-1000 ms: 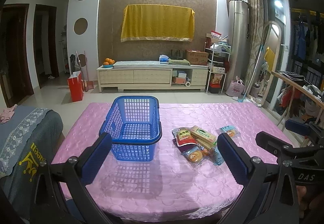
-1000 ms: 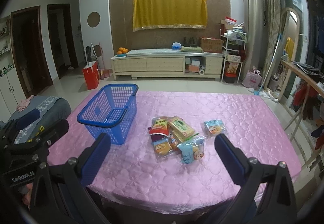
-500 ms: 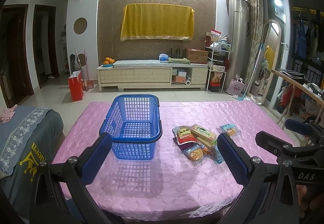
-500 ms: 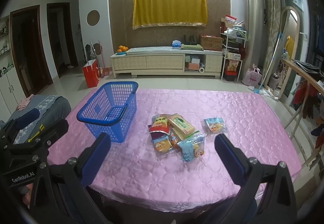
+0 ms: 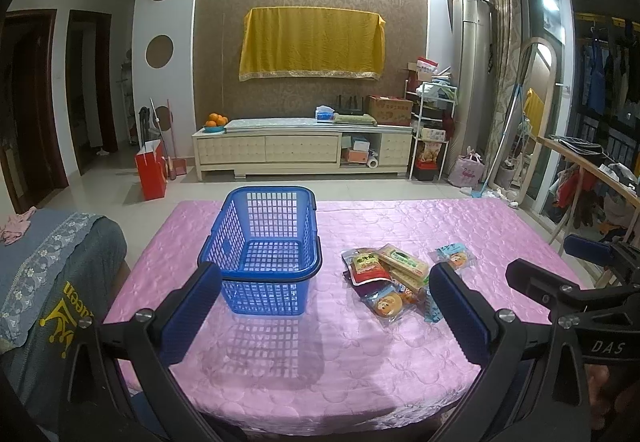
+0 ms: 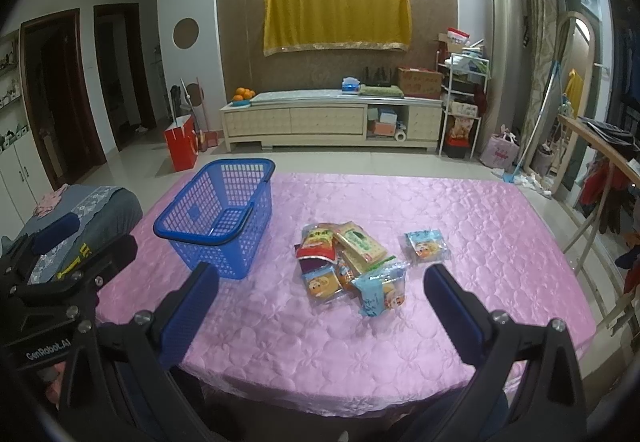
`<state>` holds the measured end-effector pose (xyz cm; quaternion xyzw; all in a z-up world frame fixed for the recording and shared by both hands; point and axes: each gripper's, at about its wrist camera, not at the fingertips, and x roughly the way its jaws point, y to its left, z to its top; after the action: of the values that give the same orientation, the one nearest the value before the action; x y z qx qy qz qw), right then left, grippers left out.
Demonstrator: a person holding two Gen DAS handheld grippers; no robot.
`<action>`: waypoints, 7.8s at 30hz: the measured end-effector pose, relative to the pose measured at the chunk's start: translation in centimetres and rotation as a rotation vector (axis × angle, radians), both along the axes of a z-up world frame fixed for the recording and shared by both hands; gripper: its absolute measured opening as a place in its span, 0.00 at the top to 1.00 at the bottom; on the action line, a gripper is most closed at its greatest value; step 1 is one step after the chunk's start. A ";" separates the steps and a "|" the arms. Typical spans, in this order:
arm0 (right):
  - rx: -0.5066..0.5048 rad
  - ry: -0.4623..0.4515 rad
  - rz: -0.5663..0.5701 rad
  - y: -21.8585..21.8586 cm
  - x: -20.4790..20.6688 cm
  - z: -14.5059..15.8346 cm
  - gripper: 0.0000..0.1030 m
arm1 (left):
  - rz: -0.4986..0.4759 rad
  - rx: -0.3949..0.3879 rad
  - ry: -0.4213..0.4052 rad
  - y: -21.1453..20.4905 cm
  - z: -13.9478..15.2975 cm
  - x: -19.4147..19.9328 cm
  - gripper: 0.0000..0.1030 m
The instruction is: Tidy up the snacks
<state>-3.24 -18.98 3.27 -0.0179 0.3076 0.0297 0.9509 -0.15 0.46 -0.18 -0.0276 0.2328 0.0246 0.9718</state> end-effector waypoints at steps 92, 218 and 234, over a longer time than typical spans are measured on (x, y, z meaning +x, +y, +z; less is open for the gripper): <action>-0.056 0.373 -0.098 -21.6 12.9 -15.7 0.00 | -0.047 -0.044 0.520 -18.4 -19.3 20.5 0.00; -0.142 0.411 0.396 15.4 23.4 -8.7 0.30 | -0.091 -0.096 0.550 17.6 -5.8 20.1 0.38; -0.216 0.400 0.372 14.2 22.3 -8.9 0.11 | -0.073 -0.093 0.566 17.7 -6.6 19.7 0.38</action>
<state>19.08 -4.78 -5.59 -0.1690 0.4818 0.1736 0.8421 19.55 18.20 -6.81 -0.0558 0.4963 -0.0146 0.8662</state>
